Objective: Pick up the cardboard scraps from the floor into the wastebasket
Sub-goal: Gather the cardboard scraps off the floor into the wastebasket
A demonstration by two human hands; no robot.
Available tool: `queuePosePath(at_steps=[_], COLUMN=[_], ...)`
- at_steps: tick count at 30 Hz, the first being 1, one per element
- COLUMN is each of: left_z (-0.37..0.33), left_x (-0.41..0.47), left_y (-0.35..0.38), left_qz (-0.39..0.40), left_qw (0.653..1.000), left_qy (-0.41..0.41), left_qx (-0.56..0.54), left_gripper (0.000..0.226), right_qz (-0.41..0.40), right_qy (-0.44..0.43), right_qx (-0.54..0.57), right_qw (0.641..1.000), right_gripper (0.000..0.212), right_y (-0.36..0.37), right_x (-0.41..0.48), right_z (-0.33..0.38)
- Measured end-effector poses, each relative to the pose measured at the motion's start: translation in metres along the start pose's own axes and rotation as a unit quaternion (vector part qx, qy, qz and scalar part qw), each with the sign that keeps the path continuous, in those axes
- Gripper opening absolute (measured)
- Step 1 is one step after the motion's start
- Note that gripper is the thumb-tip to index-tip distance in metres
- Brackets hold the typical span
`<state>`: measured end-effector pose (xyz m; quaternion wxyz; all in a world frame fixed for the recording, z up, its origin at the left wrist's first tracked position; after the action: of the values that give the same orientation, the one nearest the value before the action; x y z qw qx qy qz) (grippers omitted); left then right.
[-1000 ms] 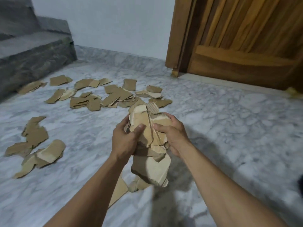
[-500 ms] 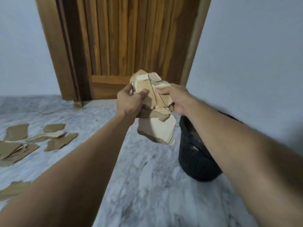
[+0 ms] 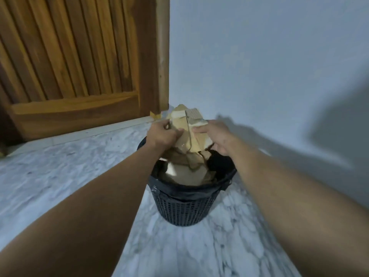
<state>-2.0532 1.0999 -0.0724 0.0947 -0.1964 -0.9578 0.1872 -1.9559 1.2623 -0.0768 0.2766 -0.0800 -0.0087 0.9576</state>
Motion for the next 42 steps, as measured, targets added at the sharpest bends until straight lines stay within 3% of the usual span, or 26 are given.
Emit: queuePosePath(at_steps=[2,4,6,7,8,10,13,16,19,27,30,32,34,36,39,42], left_z=[0.007,0.002,0.012,0.026,0.044,0.075,0.092,0.095,0.102,0.133,0.143,0.146,0.155,0.165,0.179,0.198], left_x=[-0.005,-0.016,-0.021,-0.022,-0.023,-0.032,-0.047,-0.052,-0.061,-0.104,-0.131,-0.152,-0.172,-0.191,-0.218,-0.231], left_y=[0.003,-0.013,-0.026,-0.03,-0.033,-0.031,-0.029,-0.042,-0.072,-0.222,-0.283,-0.32,-0.352,-0.381,-0.409,-0.424], left_qz=[0.003,-0.061,-0.092,-0.081,-0.056,0.002,0.023,0.012,-0.015,-0.133,-0.178,-0.216,-0.248,-0.275,-0.316,-0.316], left_qw=[0.993,0.961,0.926,0.919,0.925,0.968,0.988,0.987,0.986,0.972,0.964,0.956,0.946,0.936,0.92,0.917], left_qy=[0.014,0.07,0.077,0.043,-0.008,-0.102,-0.155,-0.155,-0.161,-0.188,-0.196,-0.199,-0.208,-0.219,-0.231,-0.244], left_qx=[0.114,0.26,0.358,0.384,0.376,0.228,-0.006,-0.028,-0.033,-0.038,-0.021,-0.017,-0.019,-0.001,0.008,0.005], left_gripper=[0.039,0.031,0.037,0.046,0.056,0.069,0.08,0.081,0.081,0.087,0.081,0.066,0.068,0.074,0.067,0.071], right_qz=[0.002,-0.028,-0.079,-0.1,-0.117,-0.115,-0.055,-0.043,-0.012,0.092,0.137,0.16,0.18,0.199,0.229,0.244], right_qy=[0.013,-0.019,-0.068,-0.084,-0.091,-0.063,0.021,0.032,0.03,0.019,0.022,0.013,0.001,0.003,0.012,0.018], right_qx=[-0.094,-0.199,-0.272,-0.305,-0.352,-0.409,-0.234,-0.117,-0.105,-0.079,-0.073,-0.076,-0.084,-0.089,-0.08,-0.067], right_qw=[0.995,0.979,0.957,0.943,0.924,0.903,0.971,0.992,0.994,0.992,0.988,0.984,0.98,0.976,0.97,0.967], right_gripper=[0.037,0.042,0.043,0.045,0.049,0.062,0.058,0.038,0.033,0.048,0.059,0.059,0.061,0.07,0.076,0.078], right_y=[-0.017,-0.04,-0.063,-0.072,-0.079,-0.087,-0.08,-0.063,-0.03,0.118,0.186,0.232,0.275,0.313,0.36,0.394], right_x=[-0.003,-0.004,-0.01,-0.016,-0.02,-0.026,-0.031,-0.033,-0.036,-0.03,-0.03,-0.032,-0.036,-0.043,-0.055,-0.06], right_z=[-0.011,-0.011,-0.006,-0.006,-0.009,-0.028,-0.065,-0.065,-0.058,-0.039,-0.036,-0.035,-0.036,-0.041,-0.054,-0.07])
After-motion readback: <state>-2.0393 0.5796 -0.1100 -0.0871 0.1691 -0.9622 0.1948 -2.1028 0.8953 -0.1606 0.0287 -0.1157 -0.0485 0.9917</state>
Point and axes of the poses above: each hand's wrist, its own x-axis towards the middle knuckle, its own y-axis out of the palm, z = x × y, the point moved 9 cm from there along x, towards the middle knuckle, and after that the axes turned 6 degrees about x, right-handed, at the moved point
